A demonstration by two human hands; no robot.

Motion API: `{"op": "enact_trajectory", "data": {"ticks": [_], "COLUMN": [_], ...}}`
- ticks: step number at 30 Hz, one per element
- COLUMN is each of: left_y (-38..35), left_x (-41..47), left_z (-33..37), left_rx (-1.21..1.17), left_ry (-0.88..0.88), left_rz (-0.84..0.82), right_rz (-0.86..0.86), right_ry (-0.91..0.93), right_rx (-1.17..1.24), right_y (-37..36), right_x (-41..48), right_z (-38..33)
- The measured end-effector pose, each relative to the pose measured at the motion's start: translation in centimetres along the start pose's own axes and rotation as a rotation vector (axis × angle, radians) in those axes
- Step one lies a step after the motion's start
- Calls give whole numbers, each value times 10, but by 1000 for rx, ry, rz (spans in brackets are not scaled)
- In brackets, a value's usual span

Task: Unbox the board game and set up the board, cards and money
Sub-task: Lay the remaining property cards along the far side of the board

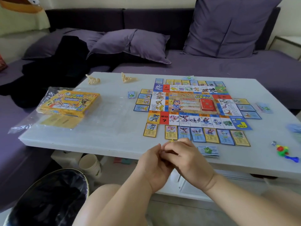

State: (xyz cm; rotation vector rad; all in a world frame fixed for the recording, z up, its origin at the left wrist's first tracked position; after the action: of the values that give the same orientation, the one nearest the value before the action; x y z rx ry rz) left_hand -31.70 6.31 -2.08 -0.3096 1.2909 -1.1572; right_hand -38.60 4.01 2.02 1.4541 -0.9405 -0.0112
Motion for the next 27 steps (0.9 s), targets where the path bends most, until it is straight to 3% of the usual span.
{"op": "enact_trajectory", "data": {"ticks": [4,10,17,27], "left_y": [-12,-30,-47,-66], "left_x": [11,26,37,49], "left_z": [-10,-25,-42,-66], "left_rx": [-106,14,85,192], "left_ry": [11,37,16,68], "left_rz": [22,15,46,-66], "right_rz": [46,-17,-14,8], "right_ry": [34,-184,-363,-502], "right_rx": [-36,148,139,90], "right_y": [16,36,52,62], "right_x": [-4,-17,-35,-51], "right_z": [6,35,66,96]}}
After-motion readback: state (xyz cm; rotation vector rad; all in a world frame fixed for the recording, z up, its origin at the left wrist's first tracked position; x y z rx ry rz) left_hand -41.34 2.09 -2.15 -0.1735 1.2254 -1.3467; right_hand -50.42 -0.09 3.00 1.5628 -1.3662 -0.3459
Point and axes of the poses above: each hand's wrist, its own x-axis towards the middle knuckle, its own y-axis out of the back of the hand, z = x × y, the point moved 7 cm from there along x, towards the middle knuckle, and after that the axes turned 5 degrees about -x, right-handed, at the moved point
